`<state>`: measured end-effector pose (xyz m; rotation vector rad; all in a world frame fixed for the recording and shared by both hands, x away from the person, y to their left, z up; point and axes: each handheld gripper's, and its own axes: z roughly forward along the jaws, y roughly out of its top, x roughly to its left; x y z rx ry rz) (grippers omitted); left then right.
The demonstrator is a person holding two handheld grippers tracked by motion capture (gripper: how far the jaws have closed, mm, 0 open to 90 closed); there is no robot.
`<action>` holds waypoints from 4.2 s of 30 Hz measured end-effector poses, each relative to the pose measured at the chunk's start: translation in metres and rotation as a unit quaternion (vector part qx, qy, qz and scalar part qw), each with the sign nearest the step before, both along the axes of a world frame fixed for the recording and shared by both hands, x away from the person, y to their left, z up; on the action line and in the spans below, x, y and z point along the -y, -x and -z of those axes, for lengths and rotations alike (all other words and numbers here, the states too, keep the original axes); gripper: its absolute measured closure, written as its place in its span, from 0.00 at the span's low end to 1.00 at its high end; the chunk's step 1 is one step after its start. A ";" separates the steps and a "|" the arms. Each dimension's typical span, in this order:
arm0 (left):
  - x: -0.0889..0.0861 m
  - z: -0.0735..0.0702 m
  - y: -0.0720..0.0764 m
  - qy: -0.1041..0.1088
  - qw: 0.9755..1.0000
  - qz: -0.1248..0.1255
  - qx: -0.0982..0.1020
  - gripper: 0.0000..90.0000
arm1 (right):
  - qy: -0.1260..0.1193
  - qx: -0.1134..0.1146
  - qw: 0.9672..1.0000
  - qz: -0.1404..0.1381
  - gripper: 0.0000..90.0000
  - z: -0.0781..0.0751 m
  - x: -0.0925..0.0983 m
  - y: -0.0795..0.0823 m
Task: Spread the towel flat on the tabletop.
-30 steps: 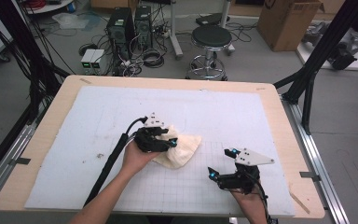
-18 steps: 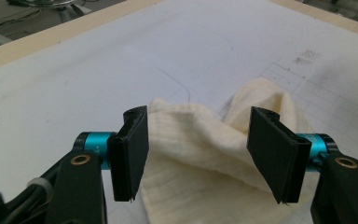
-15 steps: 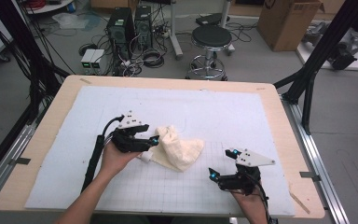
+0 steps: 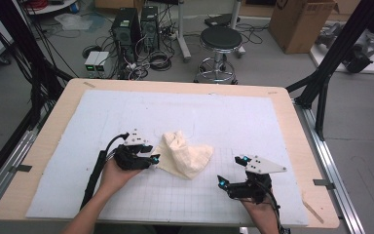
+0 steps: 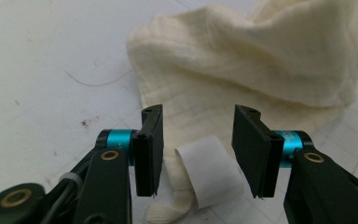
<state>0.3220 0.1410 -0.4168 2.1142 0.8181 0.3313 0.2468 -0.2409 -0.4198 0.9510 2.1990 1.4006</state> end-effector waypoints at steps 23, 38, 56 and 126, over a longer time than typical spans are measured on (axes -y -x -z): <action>0.012 0.018 -0.002 -0.060 0.998 0.014 -0.015 0.81 | 0.001 0.003 1.000 0.001 0.10 0.000 0.001 -0.001; 0.007 0.009 0.003 -0.052 0.998 0.025 -0.023 0.97 | -0.001 0.000 1.000 0.002 0.10 0.001 0.003 -0.001; -0.042 -0.003 0.068 -0.008 1.000 0.014 0.008 0.97 | 0.010 -0.007 1.000 -0.007 0.10 0.002 -0.004 -0.002; 0.004 -0.034 0.004 0.055 0.997 0.019 0.056 0.66 | 0.043 -0.048 0.996 -0.065 0.61 -0.020 -0.010 -0.033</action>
